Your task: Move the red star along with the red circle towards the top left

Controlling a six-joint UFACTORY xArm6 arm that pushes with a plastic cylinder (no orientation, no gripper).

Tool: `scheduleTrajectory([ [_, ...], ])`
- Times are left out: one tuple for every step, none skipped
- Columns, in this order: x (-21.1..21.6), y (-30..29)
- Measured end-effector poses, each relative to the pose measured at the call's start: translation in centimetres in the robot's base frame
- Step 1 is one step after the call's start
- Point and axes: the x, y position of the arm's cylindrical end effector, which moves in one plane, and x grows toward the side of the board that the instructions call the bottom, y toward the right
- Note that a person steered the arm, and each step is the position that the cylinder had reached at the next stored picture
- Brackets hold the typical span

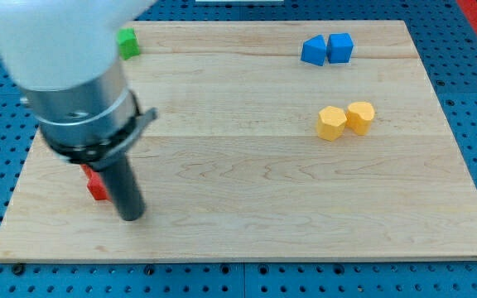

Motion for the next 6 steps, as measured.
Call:
scheduleTrajectory([
  [-2.0,-4.1],
  [-7.6,-4.1],
  [-12.3,-4.0],
  [-17.8,-4.1],
  [-21.3,-4.2],
  [-19.8,-2.8],
])
